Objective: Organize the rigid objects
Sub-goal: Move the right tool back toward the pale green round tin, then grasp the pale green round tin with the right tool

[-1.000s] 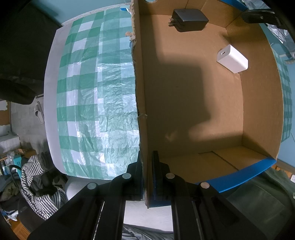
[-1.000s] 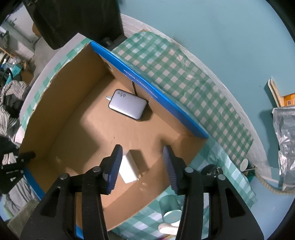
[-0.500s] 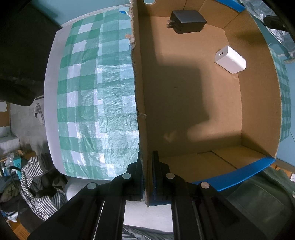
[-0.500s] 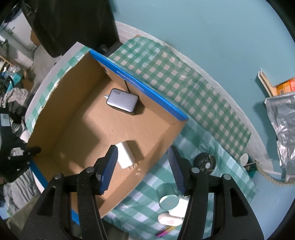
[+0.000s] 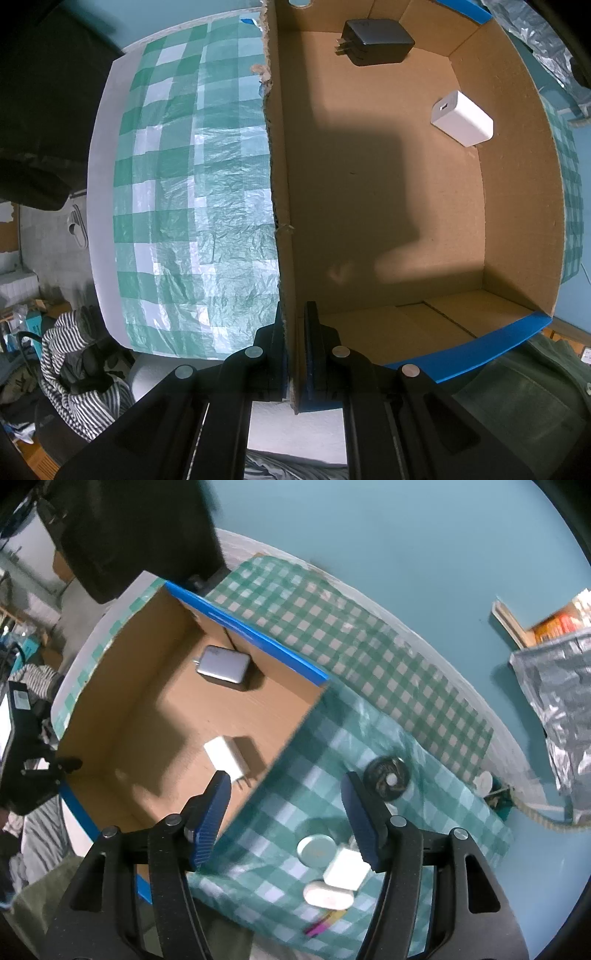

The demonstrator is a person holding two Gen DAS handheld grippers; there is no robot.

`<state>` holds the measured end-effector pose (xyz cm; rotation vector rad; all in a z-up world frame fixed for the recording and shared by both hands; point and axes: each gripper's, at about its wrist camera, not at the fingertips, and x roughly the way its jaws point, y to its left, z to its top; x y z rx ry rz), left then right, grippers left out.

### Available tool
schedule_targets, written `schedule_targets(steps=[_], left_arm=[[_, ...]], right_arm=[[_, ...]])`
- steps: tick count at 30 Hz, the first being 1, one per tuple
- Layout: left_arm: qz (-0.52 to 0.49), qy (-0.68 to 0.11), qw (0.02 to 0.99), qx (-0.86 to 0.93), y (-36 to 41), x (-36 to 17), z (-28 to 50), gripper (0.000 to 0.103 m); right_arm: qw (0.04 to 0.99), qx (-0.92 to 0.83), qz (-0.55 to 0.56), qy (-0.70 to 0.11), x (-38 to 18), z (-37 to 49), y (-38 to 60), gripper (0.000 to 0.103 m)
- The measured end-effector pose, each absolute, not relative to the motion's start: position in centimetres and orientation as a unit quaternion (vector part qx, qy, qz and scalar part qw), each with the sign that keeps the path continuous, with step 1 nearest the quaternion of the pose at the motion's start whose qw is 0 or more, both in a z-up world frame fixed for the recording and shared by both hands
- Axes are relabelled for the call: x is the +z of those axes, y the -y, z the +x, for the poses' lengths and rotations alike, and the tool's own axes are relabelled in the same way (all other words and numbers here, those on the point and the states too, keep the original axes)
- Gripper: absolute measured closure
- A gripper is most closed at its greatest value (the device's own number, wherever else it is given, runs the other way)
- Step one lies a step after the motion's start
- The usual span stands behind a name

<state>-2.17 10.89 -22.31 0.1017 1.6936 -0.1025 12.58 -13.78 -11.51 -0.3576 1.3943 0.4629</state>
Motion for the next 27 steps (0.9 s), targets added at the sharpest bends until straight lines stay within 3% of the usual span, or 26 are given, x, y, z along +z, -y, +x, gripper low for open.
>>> schedule_targets(steps=[5, 27], left_arm=[[0.041, -0.749, 0.659, -0.046, -10.9, -22.4, -2.1, 0.096], [0.039, -0.751, 0.657, -0.044, -11.1, -22.6, -2.4, 0.096]], right_arm=[[0.727, 0.191, -0.148, -0.643, -12.1, 12.5, 16.2, 0.036], [0.678, 0.169, -0.098, -0.708, -21.4, 10.4, 21.0, 0.035]])
